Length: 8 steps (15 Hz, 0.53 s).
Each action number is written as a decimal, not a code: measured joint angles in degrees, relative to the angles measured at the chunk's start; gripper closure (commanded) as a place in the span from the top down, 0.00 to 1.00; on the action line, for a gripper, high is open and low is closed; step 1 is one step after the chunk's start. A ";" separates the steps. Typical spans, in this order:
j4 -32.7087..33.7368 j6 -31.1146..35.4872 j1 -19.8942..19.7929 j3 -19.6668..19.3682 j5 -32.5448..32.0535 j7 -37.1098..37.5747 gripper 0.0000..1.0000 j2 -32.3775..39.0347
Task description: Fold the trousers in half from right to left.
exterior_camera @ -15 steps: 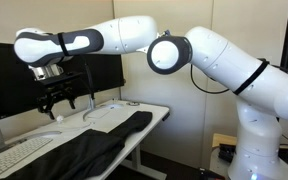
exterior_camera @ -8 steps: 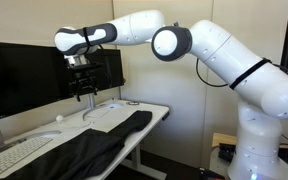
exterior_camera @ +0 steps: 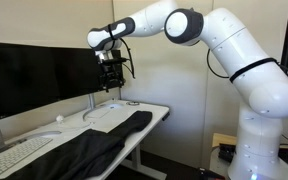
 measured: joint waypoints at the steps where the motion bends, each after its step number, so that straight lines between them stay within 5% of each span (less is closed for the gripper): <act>1: -2.53 0.29 -1.50 -0.10 0.62 -1.58 1.00 -1.36; 8: -20.11 5.57 -9.09 -7.10 2.27 -16.48 1.00 -7.57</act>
